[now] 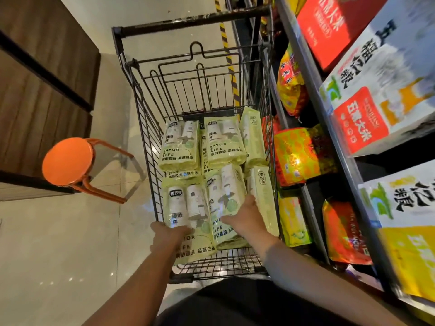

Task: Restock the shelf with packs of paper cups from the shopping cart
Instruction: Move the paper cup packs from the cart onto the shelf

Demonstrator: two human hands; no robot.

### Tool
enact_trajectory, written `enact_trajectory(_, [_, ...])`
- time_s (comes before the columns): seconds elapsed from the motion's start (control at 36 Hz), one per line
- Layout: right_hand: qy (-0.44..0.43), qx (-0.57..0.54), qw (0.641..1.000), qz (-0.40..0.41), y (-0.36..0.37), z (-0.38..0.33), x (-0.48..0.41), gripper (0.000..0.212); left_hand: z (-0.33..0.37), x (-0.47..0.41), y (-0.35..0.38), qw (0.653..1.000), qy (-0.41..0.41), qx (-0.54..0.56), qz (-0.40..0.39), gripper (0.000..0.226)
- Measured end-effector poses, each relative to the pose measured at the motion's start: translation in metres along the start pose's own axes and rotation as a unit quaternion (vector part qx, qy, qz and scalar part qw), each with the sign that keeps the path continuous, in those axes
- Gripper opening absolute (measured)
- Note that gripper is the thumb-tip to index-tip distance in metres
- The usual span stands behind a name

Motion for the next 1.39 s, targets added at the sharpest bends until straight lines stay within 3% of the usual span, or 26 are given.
enact_trajectory(0.17, [-0.008, 0.017, 1.000, 0.024, -0.001, -0.009, 0.012, 0.099, 0.011, 0.032, -0.016, 0.990, 0.046, -0.125, 0.052, 0.101])
enact_trajectory(0.28, [-0.008, 0.006, 0.999, 0.034, -0.004, -0.010, 0.021, 0.097, 0.012, 0.022, -0.007, 0.996, 0.074, -0.031, -0.024, 0.089])
enact_trajectory(0.36, [-0.003, -0.016, 0.999, 0.043, -0.006, -0.008, 0.034, 0.104, 0.013, 0.018, -0.014, 0.992, 0.092, -0.049, -0.076, 0.079])
enact_trajectory(0.44, [-0.007, -0.043, 0.998, 0.053, -0.006, -0.004, 0.052, 0.107, 0.014, 0.016, -0.024, 0.983, 0.119, -0.068, -0.123, 0.055])
enact_trajectory(0.58, [-0.023, -0.069, 0.994, 0.076, -0.002, -0.007, 0.086, 0.113, 0.005, 0.011, -0.047, 0.974, 0.152, -0.062, -0.159, 0.070])
enact_trajectory(0.75, [-0.038, -0.156, 0.976, 0.145, -0.003, -0.021, 0.131, 0.097, 0.019, 0.024, -0.100, 0.955, 0.248, -0.018, -0.162, 0.056])
enact_trajectory(0.83, [-0.058, -0.239, 0.952, 0.182, -0.002, -0.027, 0.160, 0.090, 0.031, 0.038, -0.126, 0.936, 0.301, 0.014, -0.180, 0.048])
enact_trajectory(0.92, [-0.078, -0.303, 0.925, 0.217, -0.006, -0.030, 0.194, 0.082, 0.045, 0.054, -0.146, 0.916, 0.347, 0.039, -0.198, 0.058])
enact_trajectory(1.08, [-0.104, -0.374, 0.864, 0.321, -0.022, -0.013, 0.288, 0.086, 0.071, 0.111, -0.152, 0.852, 0.445, 0.046, -0.273, 0.049])
enact_trajectory(1.25, [-0.095, -0.418, 0.803, 0.414, -0.032, 0.028, 0.393, 0.086, 0.076, 0.186, -0.142, 0.789, 0.508, 0.022, -0.345, 0.074])
enact_trajectory(1.39, [-0.099, -0.426, 0.763, 0.476, -0.042, 0.063, 0.480, 0.086, 0.062, 0.277, -0.134, 0.716, 0.566, 0.025, -0.408, 0.052])
Point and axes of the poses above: each hand's wrist, its own x-axis away from the middle knuckle, its own y-axis out of the palm, z = x × y, the point moved 10 cm from there along -x, towards the middle knuckle, and after that the axes turned 3 degrees about z, right-handed, at the moved point
